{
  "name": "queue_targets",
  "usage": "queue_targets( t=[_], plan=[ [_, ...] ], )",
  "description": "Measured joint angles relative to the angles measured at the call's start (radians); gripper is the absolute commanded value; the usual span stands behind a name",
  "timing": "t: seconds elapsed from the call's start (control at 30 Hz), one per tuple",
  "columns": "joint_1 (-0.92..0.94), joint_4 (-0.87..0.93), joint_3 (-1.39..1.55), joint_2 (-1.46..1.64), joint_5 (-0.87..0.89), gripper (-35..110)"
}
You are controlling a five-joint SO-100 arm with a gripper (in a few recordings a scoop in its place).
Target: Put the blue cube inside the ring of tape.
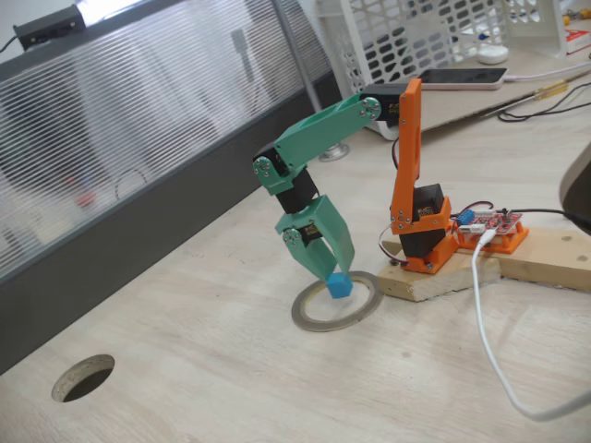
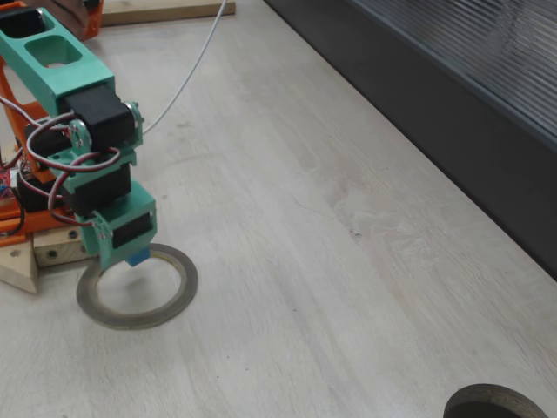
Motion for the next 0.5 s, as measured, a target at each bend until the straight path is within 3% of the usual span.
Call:
queue_targets(
  t=[0.5],
  plan=[
    [0.000,-0.094,0.005,0.000,0.000,4]
  ],
)
